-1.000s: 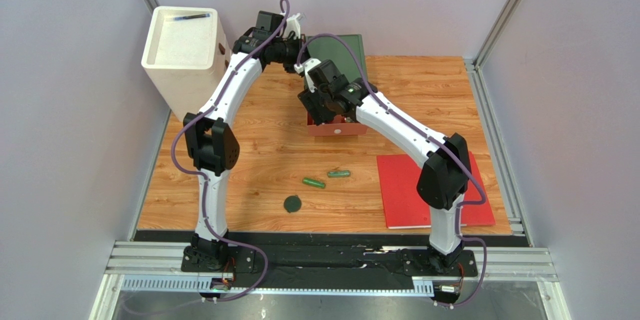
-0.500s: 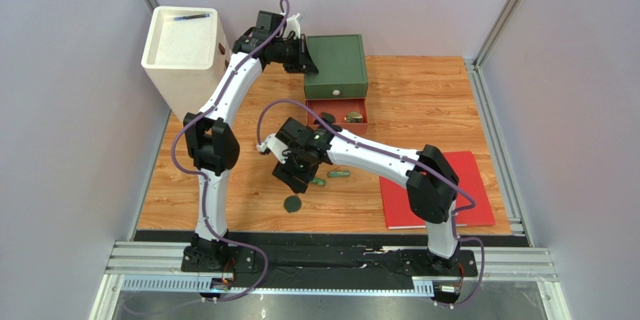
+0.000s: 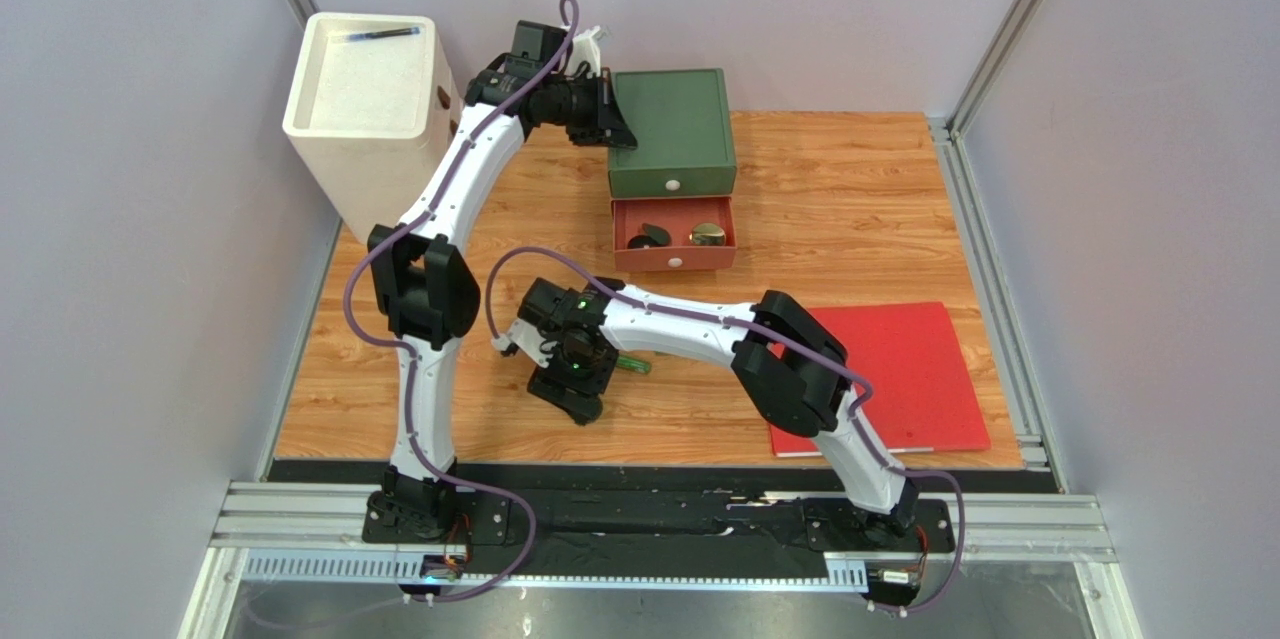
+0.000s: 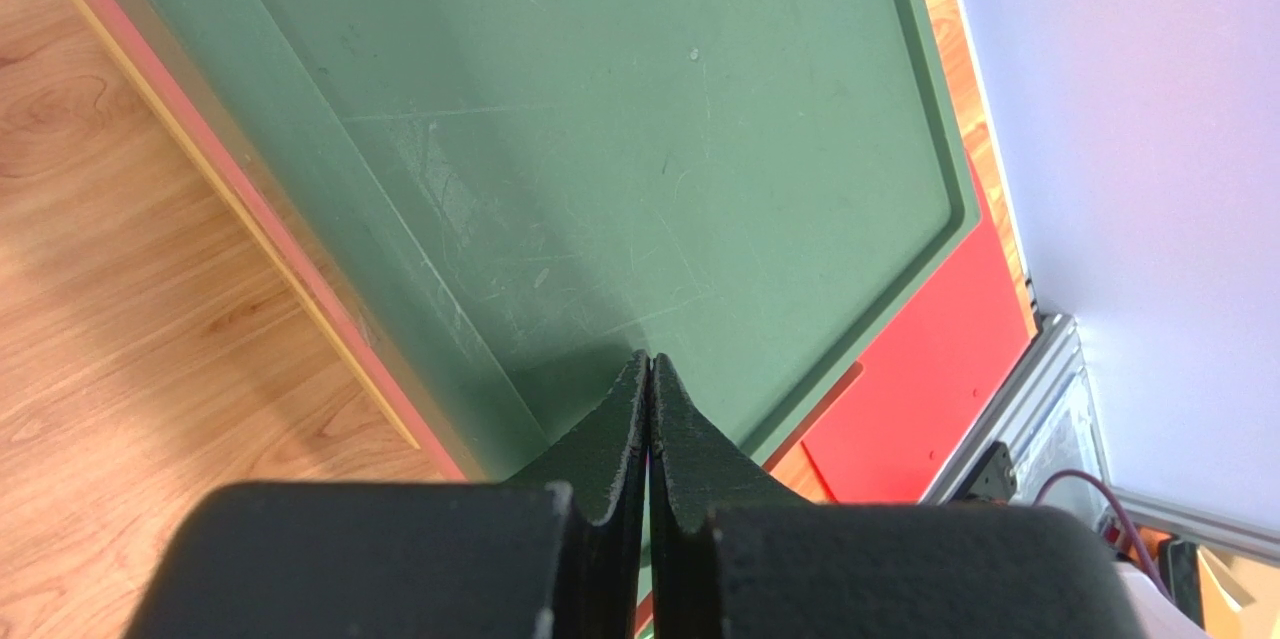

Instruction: Organize the makeup

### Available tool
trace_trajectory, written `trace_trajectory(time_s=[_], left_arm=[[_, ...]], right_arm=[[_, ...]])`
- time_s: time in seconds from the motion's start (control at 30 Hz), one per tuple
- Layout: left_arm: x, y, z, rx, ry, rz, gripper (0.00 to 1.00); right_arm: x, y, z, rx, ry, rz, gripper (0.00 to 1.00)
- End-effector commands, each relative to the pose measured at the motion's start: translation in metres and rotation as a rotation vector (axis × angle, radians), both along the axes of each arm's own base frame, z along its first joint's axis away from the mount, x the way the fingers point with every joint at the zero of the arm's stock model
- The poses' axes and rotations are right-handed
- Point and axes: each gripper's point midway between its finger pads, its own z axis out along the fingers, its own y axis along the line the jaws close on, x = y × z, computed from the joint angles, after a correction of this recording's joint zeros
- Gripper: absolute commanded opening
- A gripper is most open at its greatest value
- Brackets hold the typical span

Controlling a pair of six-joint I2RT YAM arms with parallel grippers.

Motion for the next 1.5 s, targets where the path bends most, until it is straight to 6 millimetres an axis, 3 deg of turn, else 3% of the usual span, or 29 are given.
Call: trace_trajectory(time_s=[0.0, 0.07, 0.13, 0.17, 0.2, 0.4, 0.53, 0.63, 0.93, 1.1, 1.2, 1.47], left_arm=[[-0.024, 0.037, -0.100, 0.219, 0.295, 0.060, 0.00], [-0.023, 0.037, -0.099, 0.216, 0.290, 0.061, 0.00], [-0.023, 0.037, -0.099, 0.217, 0.290, 0.062, 0.00], [-0.023, 0.037, -0.098, 0.216, 0.287, 0.062, 0.00], [-0.023, 0.036, -0.098, 0.216, 0.287, 0.061, 0.00], [-0.022, 0.038, -0.097, 0.218, 0.285, 0.064, 0.00], [-0.022, 0.040, -0.098, 0.221, 0.286, 0.066, 0.00], [-0.023, 0.040, -0.098, 0.220, 0.289, 0.066, 0.00], [-0.024, 0.040, -0.098, 0.218, 0.290, 0.066, 0.00], [-0.025, 0.040, -0.099, 0.217, 0.289, 0.067, 0.00], [-0.026, 0.040, -0.101, 0.217, 0.295, 0.065, 0.00], [-0.028, 0.040, -0.104, 0.219, 0.303, 0.063, 0.00]], right_arm=[[-0.004, 0.020, 0.001, 0.038, 0.000, 0.001, 0.63], [-0.005, 0.020, -0.004, 0.034, 0.001, -0.010, 0.61], [-0.004, 0.018, -0.010, 0.020, 0.003, -0.019, 0.51], [-0.003, 0.016, -0.012, 0.011, -0.005, -0.026, 0.37], [-0.002, 0.015, -0.016, 0.000, -0.012, -0.029, 0.29], [-0.002, -0.005, -0.041, -0.105, -0.015, -0.041, 0.00], [-0.001, -0.013, -0.042, -0.127, -0.033, -0.054, 0.00], [0.010, -0.009, -0.022, -0.085, -0.083, -0.082, 0.00], [0.047, -0.005, 0.065, 0.088, -0.237, -0.179, 0.00], [0.066, -0.017, 0.112, 0.146, -0.357, -0.224, 0.00], [0.082, -0.027, 0.131, 0.157, -0.428, -0.261, 0.00], [0.157, -0.066, 0.195, 0.247, -0.621, -0.469, 0.00]])
